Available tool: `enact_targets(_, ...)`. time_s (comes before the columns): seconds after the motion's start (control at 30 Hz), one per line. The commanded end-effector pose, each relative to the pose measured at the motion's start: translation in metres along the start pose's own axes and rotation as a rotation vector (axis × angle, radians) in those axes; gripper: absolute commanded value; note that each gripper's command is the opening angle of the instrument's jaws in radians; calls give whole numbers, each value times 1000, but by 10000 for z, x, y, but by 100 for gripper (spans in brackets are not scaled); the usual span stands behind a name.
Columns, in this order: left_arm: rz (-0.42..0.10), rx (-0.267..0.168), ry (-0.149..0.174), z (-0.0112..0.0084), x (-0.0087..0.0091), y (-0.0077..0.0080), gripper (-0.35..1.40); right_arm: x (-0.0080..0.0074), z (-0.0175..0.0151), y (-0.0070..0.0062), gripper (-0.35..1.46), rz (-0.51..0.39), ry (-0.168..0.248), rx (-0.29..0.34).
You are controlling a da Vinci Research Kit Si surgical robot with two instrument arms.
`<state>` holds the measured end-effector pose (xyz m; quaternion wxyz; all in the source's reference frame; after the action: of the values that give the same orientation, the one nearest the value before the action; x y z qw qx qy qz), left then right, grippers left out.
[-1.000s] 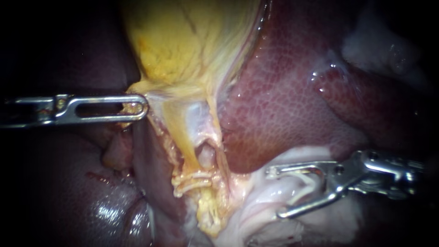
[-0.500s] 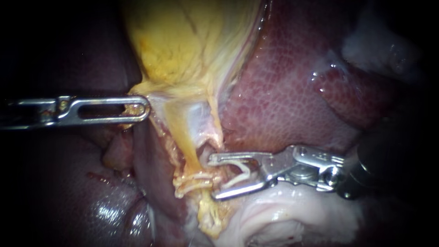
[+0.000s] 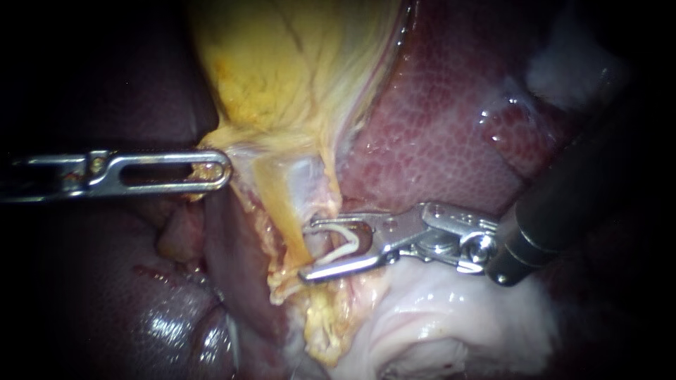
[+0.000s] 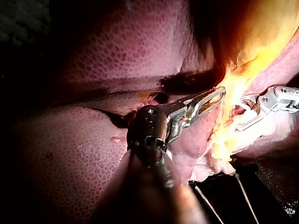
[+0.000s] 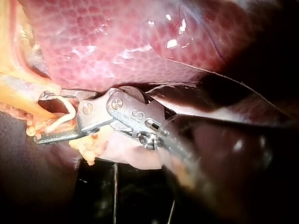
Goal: Clipping third clip left tube
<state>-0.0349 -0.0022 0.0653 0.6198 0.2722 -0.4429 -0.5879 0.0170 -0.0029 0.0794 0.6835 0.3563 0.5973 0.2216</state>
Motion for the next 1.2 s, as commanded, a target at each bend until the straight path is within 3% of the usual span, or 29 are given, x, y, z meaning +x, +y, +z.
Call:
enact_targets(0.03, 0, 1, 1, 0, 0, 0, -35, 1, 3, -1, 60, 8, 0, 6)
enact_targets(0.17, 1, 1, 0, 1, 0, 0, -35, 5, 15, -5, 60, 36, -8, 50)
enact_targets(0.27, 1, 1, 0, 1, 1, 0, -35, 8, 24, -13, 60, 71, 22, 107)
enact_targets(0.4, 1, 1, 0, 1, 1, 0, -35, 13, 32, -28, 60, 119, 62, 194)
enact_targets(0.67, 2, 3, 2, 0, -1, 7, -35, 17, 35, -53, 60, 162, 73, 288)
enact_targets(0.9, 2, 2, 1, 2, 0, 7, -35, 16, 44, -47, 59, 166, 75, 290)
enact_targets(1.2, 3, 0, -1, 6, 2, 7, -35, 31, 55, -26, 57, 176, 113, 275)
